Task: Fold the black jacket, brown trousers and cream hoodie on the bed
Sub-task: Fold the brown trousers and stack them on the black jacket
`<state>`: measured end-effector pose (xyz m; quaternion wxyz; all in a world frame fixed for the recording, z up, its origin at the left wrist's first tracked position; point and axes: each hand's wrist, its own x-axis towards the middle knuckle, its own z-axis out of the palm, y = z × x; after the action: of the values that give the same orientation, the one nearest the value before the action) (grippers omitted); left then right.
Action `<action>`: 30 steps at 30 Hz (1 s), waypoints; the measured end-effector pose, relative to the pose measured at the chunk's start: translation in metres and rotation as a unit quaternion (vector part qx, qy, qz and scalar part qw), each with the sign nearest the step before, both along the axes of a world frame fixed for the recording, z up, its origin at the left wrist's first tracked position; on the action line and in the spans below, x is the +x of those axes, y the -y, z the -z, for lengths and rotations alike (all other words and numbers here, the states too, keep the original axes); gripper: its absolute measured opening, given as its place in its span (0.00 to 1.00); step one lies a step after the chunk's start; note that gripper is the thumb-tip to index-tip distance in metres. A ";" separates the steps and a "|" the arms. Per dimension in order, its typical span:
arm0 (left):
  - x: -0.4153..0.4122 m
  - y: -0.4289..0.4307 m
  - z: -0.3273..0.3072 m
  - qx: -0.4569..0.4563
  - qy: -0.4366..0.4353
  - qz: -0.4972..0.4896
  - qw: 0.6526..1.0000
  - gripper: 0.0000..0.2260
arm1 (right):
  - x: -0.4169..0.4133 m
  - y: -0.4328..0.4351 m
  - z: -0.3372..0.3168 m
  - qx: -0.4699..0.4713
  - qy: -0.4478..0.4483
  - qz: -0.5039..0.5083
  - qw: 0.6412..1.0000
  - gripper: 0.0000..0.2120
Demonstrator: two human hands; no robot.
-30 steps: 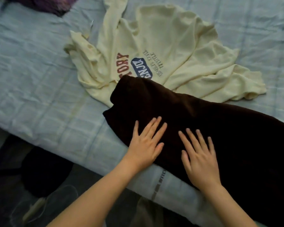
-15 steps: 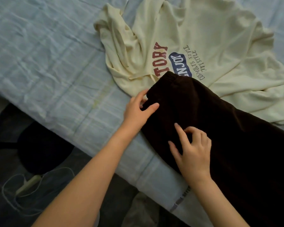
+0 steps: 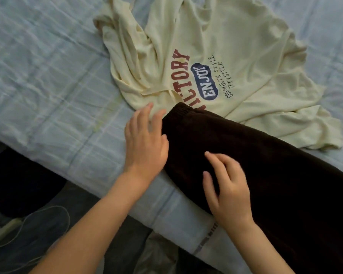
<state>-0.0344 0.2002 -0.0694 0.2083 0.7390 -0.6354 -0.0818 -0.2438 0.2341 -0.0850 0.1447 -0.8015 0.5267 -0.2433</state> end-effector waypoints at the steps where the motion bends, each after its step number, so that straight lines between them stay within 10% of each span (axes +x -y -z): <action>1: -0.011 0.005 -0.003 -0.058 0.037 0.084 0.994 0.24 | 0.000 0.009 -0.001 -0.026 0.001 0.039 0.999 0.20; 6: -0.042 0.039 0.022 0.041 0.170 0.245 0.953 0.26 | 0.005 0.036 0.027 0.035 -0.130 0.141 0.981 0.28; 13: -0.038 0.055 0.065 0.098 0.139 0.255 0.952 0.27 | -0.002 0.045 0.070 0.056 -0.180 0.125 0.974 0.29; 17: -0.020 0.039 0.042 0.050 0.023 0.233 0.971 0.26 | -0.013 0.025 0.054 0.054 -0.180 0.118 0.975 0.28; 20: 0.002 0.003 0.043 0.058 -0.131 0.037 0.989 0.28 | -0.025 0.013 0.054 0.073 -0.180 0.117 0.974 0.28; 24: 0.003 -0.021 0.049 0.110 -0.364 -0.187 0.906 0.29 | -0.027 0.017 0.058 0.086 -0.171 0.113 0.975 0.29; 30: -0.004 -0.006 0.036 0.110 -0.599 -0.272 0.745 0.17 | -0.020 0.018 0.039 0.123 -0.141 0.111 0.976 0.28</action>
<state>-0.0388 0.2062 -0.1055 0.4768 0.6976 -0.1383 -0.5166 -0.2636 0.2162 -0.1243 0.1381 -0.7402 0.6537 -0.0758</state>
